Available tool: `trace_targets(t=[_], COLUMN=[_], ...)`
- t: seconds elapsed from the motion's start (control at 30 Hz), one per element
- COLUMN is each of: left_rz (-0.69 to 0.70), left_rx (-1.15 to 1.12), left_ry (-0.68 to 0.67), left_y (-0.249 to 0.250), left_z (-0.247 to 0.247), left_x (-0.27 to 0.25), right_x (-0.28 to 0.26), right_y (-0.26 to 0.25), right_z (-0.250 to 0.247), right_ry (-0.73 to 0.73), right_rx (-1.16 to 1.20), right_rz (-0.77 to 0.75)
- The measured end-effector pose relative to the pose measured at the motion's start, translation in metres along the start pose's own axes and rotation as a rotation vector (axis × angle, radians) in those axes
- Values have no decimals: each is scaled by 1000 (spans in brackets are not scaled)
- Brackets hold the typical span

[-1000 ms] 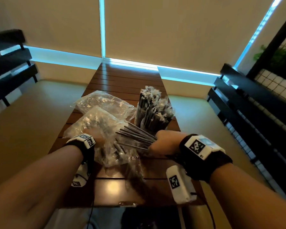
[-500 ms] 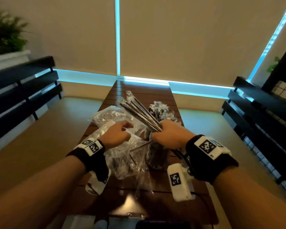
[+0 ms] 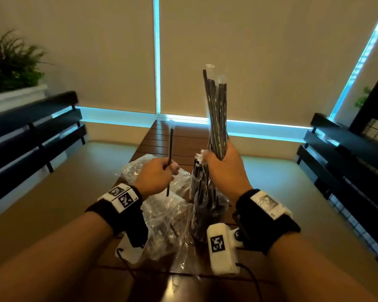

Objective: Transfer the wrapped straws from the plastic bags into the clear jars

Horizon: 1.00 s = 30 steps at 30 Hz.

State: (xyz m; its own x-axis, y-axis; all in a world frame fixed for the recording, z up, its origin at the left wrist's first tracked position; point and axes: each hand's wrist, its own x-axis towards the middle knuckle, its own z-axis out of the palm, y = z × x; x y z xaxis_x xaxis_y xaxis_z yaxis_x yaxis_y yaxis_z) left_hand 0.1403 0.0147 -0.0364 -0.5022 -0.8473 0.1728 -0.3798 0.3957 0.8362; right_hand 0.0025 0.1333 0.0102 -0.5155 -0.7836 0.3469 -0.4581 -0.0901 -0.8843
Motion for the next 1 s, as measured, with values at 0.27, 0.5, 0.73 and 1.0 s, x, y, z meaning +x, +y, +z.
trace_targets(t=[0.27,0.5,0.73,1.0], left_rz=[-58,-17,-53,96], left_rx=[-419,-467,-735,-713], left_ry=[-247,-585,46,405], left_y=[66,76,97,110], left_z=[-9,-21,2,-2], left_x=[-8,-12,3,2], right_x=[-1,3,8,7], right_y=[1,20,11,3], right_z=[18,23,52,49], right_ry=[-192,-174,-90,-166], right_rx=[-135,-213,-160,-155], right_rz=[-135,-185,-234,-167])
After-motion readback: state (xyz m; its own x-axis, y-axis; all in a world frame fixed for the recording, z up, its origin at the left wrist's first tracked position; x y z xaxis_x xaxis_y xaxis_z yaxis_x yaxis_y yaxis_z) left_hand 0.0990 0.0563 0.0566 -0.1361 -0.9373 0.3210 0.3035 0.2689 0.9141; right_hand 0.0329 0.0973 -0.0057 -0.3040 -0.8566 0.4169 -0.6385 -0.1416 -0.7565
